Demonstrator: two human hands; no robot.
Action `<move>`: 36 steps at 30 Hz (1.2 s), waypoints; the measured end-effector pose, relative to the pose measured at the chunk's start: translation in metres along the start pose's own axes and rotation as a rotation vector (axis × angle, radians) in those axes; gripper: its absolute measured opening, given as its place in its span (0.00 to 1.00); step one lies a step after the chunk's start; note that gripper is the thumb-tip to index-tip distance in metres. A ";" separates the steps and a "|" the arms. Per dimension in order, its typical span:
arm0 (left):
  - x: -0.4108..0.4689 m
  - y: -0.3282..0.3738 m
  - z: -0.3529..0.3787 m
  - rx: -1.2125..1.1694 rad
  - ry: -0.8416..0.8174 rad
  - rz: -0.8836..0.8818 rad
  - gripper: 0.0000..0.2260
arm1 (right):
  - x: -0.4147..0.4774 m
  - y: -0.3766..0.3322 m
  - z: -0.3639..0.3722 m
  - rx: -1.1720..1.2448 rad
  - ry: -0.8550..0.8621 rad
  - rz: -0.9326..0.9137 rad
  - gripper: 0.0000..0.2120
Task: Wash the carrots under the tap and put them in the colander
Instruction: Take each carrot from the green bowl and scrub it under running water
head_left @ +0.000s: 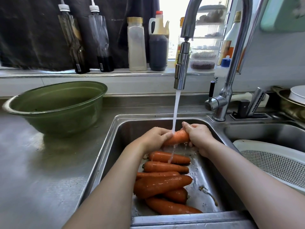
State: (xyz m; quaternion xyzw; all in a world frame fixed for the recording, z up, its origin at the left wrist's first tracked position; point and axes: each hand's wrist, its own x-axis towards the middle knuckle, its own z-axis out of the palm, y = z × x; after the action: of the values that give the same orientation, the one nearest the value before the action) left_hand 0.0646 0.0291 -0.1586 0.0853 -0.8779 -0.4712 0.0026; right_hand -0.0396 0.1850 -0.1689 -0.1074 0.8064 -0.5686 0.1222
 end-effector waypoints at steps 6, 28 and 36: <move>0.005 0.003 0.005 0.215 0.311 -0.003 0.20 | -0.008 -0.004 0.006 0.037 -0.087 -0.021 0.20; -0.005 -0.022 -0.025 -0.108 -0.129 -0.115 0.17 | -0.016 -0.007 -0.003 0.171 -0.327 0.024 0.11; -0.007 -0.015 -0.015 0.137 0.058 -0.048 0.24 | -0.025 -0.011 0.001 0.360 -0.556 0.052 0.14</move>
State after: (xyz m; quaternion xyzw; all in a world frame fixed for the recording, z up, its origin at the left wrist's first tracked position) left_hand 0.0745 0.0098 -0.1624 0.1199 -0.9053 -0.4073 0.0110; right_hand -0.0147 0.1881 -0.1569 -0.2146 0.6312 -0.6475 0.3692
